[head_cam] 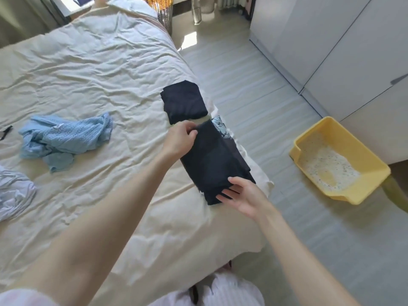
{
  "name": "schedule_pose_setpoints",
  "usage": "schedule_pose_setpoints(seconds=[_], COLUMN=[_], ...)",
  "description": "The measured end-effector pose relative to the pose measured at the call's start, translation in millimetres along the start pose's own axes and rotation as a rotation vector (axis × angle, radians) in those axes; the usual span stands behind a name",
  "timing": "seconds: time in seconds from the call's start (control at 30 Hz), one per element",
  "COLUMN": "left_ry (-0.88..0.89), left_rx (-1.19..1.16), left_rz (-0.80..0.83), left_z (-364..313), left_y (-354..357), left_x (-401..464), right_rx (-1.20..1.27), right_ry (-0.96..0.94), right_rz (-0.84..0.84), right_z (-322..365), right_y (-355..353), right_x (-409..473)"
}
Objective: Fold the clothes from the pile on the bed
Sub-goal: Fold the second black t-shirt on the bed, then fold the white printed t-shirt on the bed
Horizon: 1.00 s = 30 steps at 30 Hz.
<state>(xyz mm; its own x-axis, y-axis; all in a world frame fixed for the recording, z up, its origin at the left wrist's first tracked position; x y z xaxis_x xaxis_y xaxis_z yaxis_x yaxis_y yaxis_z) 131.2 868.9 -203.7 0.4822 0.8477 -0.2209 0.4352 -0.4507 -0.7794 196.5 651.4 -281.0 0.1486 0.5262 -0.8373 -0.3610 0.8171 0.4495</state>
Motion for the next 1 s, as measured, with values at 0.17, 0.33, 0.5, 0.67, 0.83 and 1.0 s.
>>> schedule_pose_setpoints(seconds=[0.17, 0.33, 0.5, 0.67, 0.83, 1.0], left_ry=[-0.028, -0.082, 0.11, 0.092, 0.06, -0.021], left_rx=[0.074, 0.114, 0.309, 0.462, 0.527, 0.416], left_rz=[-0.002, 0.069, 0.09, 0.177, 0.303, 0.216], left_z=[-11, 8, 5, 19, 15, 14], left_y=[47, 93, 124, 153, 155, 105], left_x=[69, 89, 44, 9, 15, -24], right_rx=[0.082, 0.038, -0.559, -1.609, -1.861, -1.941], right_ry=[0.084, 0.145, -0.244, -0.936, -0.641, -0.79], right_rz=[-0.027, -0.108, -0.367, -0.118, -0.064, -0.007], right_z=[30, 30, 60, 86, 78, 82], right_y=[-4, -19, -40, 10, -7, 22], right_x=[52, 80, 74, 63, 87, 55])
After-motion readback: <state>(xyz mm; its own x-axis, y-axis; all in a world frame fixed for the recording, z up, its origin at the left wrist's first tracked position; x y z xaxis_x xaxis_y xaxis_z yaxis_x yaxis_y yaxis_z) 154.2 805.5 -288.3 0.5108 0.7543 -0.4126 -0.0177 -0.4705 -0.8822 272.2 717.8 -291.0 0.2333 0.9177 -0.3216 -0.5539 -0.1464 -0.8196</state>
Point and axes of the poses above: each hand's wrist, its own x-axis towards the middle knuckle, its own y-axis out of the palm, z = x × y, the point moved 8 cm from there along x, towards the middle knuckle, and after that the axes turned 8 degrees about x, right-handed, at the moved point
